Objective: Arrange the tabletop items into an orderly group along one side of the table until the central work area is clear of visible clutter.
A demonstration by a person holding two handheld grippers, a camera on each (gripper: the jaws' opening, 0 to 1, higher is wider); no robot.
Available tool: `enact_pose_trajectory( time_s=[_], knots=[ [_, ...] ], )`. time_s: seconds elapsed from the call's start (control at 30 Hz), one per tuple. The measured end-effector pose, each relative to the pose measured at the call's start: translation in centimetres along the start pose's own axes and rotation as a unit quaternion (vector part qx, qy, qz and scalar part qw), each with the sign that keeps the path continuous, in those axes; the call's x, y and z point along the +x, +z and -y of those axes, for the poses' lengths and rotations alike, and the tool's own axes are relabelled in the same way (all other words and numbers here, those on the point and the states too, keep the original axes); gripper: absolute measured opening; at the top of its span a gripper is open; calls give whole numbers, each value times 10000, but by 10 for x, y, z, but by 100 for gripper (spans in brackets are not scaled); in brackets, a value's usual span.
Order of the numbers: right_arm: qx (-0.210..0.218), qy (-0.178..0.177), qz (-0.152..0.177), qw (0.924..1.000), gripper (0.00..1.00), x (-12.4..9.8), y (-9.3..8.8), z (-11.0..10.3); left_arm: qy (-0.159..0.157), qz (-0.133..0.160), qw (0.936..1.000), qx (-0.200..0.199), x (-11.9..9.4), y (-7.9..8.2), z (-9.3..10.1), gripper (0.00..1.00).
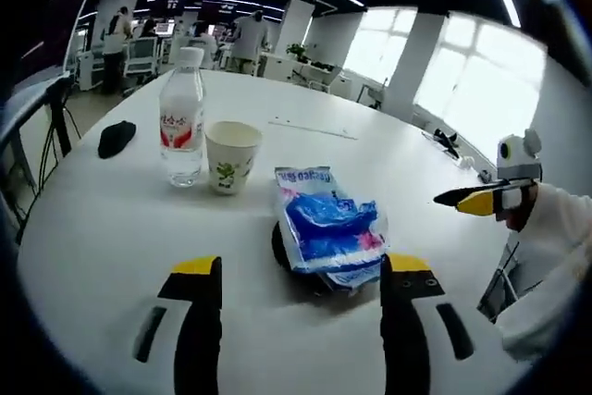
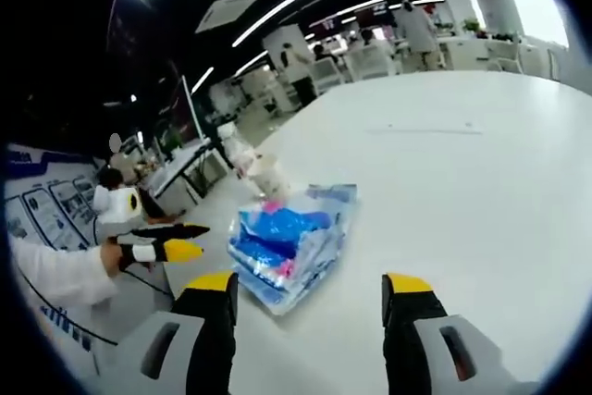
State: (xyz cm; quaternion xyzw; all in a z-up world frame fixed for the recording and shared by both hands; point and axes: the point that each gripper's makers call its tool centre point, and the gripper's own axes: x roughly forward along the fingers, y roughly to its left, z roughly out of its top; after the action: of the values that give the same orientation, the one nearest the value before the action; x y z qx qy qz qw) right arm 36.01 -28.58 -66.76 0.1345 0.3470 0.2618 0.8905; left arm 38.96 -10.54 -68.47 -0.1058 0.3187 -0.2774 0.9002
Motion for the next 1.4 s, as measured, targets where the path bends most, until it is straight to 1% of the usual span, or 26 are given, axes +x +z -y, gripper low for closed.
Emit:
enact_pose_trajectory(
  time_s=[0.1, 0.13, 0.2, 0.27, 0.33, 0.37, 0.4, 0.43, 0.53, 0.57, 0.6, 0.63, 0.67, 0.7, 0.73, 0.8, 0.87, 0.97, 1.07, 1.13, 1.23, 1.3, 1.4],
  knots=[
    [-222, 59, -191, 9996, 60, 14, -5, -7, 46, -20, 10000, 67, 8, 2, 3, 54],
    [-320, 106, -245, 9991, 59, 21, -6, -10, 80, -30, 9999, 128, 10, 2, 3, 52],
    [-365, 136, -348, 9986, 56, 34, -9, -13, 155, -40, 9996, 234, 15, 2, 1, 47],
    [-381, 132, -426, 9983, 52, 45, -13, -14, 255, -137, 9993, 238, 18, -2, -2, 41],
    [-395, -25, -520, 9979, 43, 56, -18, -9, 345, -181, 9990, 224, 20, -5, -5, 33],
    [-484, -139, -414, 9979, 39, 61, -15, -7, 410, -241, 9986, 233, 19, -8, -6, 26],
    [-529, -113, -387, 9978, 35, 64, -15, -9, 432, -224, 9984, 282, 19, -8, -7, 17],
    [-560, -110, -433, 9974, 33, 69, -18, -10, 517, -190, 9977, 402, 18, -7, -9, 13],
    [-529, -171, -608, 9966, 28, 78, -27, -6, 597, -189, 9967, 518, 19, -8, -10, 7],
    [-475, -135, -654, 9966, 25, 81, -31, -5, 602, -227, 9966, 515, 19, -9, -10, 4],
    [-414, -109, -710, 9966, 19, 83, -33, -6, 599, -269, 9965, 511, 20, -11, -10, 0],
    [-348, -127, -762, 9964, 12, 85, -36, -5, 599, -314, 9964, 501, 21, -13, -9, 0],
    [-336, -65, -770, 9964, 2, 85, -38, -8, 563, -374, 9964, 519, 23, -16, -8, 0],
    [-288, -67, -758, 9967, 1, 85, -38, -8, 584, -438, 9959, 535, 23, -18, -8, 0],
    [-161, -49, -724, 9972, 0, 84, -37, -9, 628, -465, 9949, 646, 22, -18, -8, 0],
    [193, 24, -569, 9982, 0, 82, -32, -12, 655, -412, 9952, 606, 19, -14, -7, 0],
    [317, 15, -514, 9982, 0, 78, -30, -9, 656, -351, 9961, 479, 17, -10, -6, 0],
    [386, 42, -420, 9984, 0, 73, -25, -7, 639, -305, 9961, 518, 16, -5, 0, 0],
    [398, 63, -335, 9986, 0, 67, -20, -6, 616, -344, 9948, 732, 19, -2, 5, 0],
    [411, 44, -261, 9988, 0, 61, -14, -2, 578, -355, 9946, 781, 21, 1, 10, 0],
    [460, -3, -117, 9989, 0, 53, -5, 7, 489, -328, 9943, 892, 27, 11, 22, 0],
    [590, -7, -2, 9983, 0, 46, 2, 12, 446, -293, 9940, 955, 30, 17, 31, 0],
    [618, -18, 104, 9980, 0, 37, 10, 19, 381, -283, 9929, 1090, 35, 23, 42, 0]
  ],
)
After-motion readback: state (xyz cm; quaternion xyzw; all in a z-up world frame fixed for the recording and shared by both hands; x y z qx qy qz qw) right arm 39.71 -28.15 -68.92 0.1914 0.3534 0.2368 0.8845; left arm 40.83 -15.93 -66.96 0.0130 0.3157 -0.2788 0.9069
